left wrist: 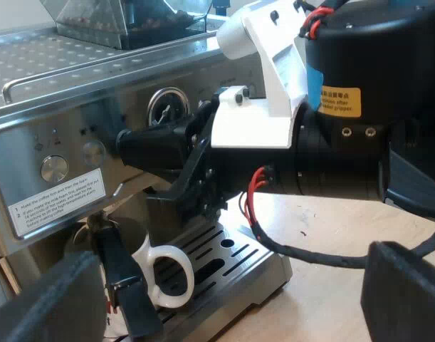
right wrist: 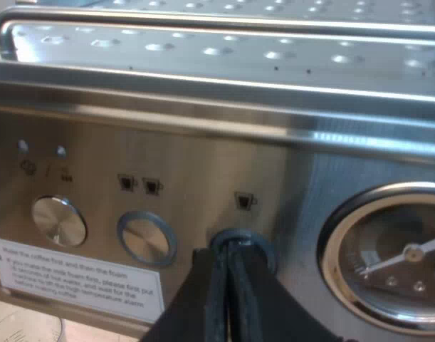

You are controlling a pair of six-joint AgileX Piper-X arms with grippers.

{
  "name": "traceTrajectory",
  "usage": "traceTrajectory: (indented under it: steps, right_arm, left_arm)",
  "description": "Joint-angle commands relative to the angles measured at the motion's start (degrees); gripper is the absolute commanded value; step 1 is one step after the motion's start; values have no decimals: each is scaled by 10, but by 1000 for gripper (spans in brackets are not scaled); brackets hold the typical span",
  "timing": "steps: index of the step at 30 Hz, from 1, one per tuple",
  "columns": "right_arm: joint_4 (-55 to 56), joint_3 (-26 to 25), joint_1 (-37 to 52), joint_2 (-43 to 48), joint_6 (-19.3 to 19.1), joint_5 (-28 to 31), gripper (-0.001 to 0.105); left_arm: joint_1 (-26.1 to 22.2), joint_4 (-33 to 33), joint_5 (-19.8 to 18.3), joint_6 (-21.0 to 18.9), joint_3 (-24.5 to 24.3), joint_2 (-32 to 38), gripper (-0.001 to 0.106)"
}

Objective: Place mug into machine

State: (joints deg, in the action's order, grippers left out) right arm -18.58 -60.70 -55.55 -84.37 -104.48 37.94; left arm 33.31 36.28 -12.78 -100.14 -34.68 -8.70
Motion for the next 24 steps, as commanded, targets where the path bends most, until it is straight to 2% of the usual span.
traceTrajectory:
  steps: [1, 8, 24]
  right_arm:
    - [-5, -5, 14, -10, 3, 9, 0]
    - [-5, -5, 14, -10, 7, 37, 0]
    - [27, -5, 0, 22, 6, 27, 0]
  left_arm:
    - [2, -4, 1, -3, -3, 4, 79]
    - [2, -4, 1, -3, -3, 4, 79]
    - [2, -4, 1, -3, -3, 4, 79]
